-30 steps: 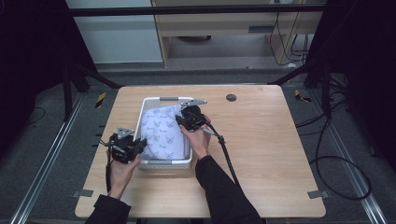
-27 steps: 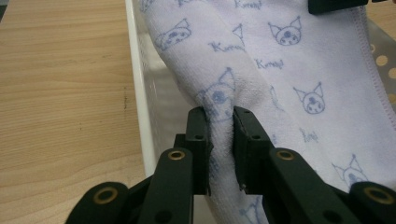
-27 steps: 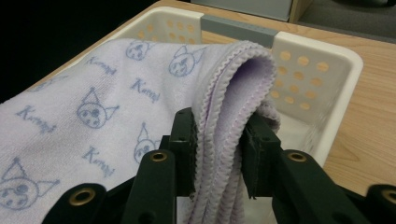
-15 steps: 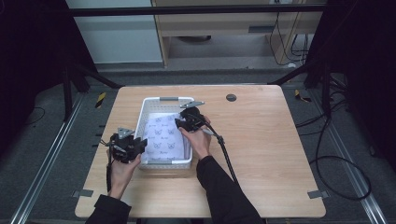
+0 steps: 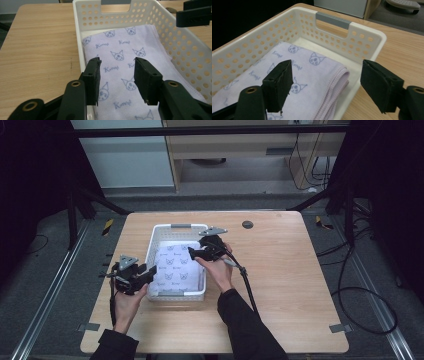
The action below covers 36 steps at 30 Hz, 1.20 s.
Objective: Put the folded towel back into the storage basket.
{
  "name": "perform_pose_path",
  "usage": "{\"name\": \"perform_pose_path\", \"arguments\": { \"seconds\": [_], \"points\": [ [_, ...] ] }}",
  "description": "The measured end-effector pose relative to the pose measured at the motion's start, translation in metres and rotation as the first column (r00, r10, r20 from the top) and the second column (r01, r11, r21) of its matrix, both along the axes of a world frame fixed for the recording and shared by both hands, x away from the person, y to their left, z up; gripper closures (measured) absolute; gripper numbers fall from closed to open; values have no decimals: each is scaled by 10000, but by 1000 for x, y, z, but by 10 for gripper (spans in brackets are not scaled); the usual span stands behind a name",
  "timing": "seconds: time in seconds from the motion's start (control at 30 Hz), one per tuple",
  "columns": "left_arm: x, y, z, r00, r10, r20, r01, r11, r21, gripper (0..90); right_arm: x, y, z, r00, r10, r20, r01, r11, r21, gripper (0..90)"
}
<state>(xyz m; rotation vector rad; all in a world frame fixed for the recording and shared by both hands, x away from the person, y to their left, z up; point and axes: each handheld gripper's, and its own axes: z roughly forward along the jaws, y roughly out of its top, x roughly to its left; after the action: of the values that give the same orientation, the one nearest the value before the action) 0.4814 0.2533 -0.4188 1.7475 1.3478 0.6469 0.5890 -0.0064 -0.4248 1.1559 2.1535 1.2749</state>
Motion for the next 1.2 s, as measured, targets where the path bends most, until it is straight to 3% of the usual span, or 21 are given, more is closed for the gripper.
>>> {"name": "perform_pose_path", "arguments": {
  "seconds": [0.27,0.63,1.2],
  "points": [
    [-3,-1,2,9994,-149,325,149,9999,0,458,-22,-36,10,9985,-239,499,226,9994,275,171],
    [-8,-3,3,9971,-429,624,426,9991,53,367,-51,-88,14,9979,-344,546,298,9961,825,144],
    [-22,1,-1,9943,-580,890,560,9981,250,318,-84,-139,7,9960,-501,733,438,9954,847,102]
  ]
}}
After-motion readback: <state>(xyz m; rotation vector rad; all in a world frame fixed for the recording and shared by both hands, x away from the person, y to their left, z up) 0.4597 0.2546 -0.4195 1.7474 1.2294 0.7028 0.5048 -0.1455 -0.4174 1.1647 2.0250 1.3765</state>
